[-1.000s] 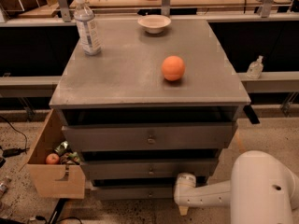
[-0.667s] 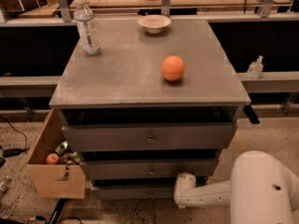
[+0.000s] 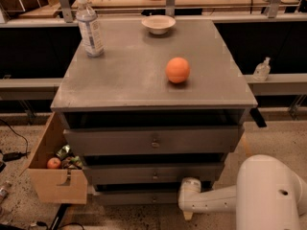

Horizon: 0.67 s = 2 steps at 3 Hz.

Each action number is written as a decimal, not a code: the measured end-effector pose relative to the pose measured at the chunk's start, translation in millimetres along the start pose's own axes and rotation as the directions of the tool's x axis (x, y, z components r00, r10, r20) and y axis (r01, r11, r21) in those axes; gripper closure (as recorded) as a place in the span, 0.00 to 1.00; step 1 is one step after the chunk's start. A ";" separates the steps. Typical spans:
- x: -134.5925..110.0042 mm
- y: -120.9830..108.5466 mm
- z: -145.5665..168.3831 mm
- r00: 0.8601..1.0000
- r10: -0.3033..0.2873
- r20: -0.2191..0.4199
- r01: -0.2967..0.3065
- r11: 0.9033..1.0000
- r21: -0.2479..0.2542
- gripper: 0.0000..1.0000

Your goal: Open bottom drawer

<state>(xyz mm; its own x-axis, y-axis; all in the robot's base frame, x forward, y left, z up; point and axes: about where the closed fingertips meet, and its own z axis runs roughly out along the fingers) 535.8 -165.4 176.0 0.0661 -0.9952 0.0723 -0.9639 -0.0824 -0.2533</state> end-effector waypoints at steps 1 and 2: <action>-0.1 1.2 0.8 1.000 0.000 0.000 0.000 1.000 -0.002 0.00; 1.0 -1.8 -3.5 1.000 0.001 -0.008 -0.001 1.000 0.004 0.00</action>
Offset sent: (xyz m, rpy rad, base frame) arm 0.0007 0.0006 0.0006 -0.0005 -0.0002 0.0034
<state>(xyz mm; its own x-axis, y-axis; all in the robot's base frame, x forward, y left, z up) 536.7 -166.0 180.0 0.0628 -0.9948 0.0802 -0.9628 -0.0815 -0.2576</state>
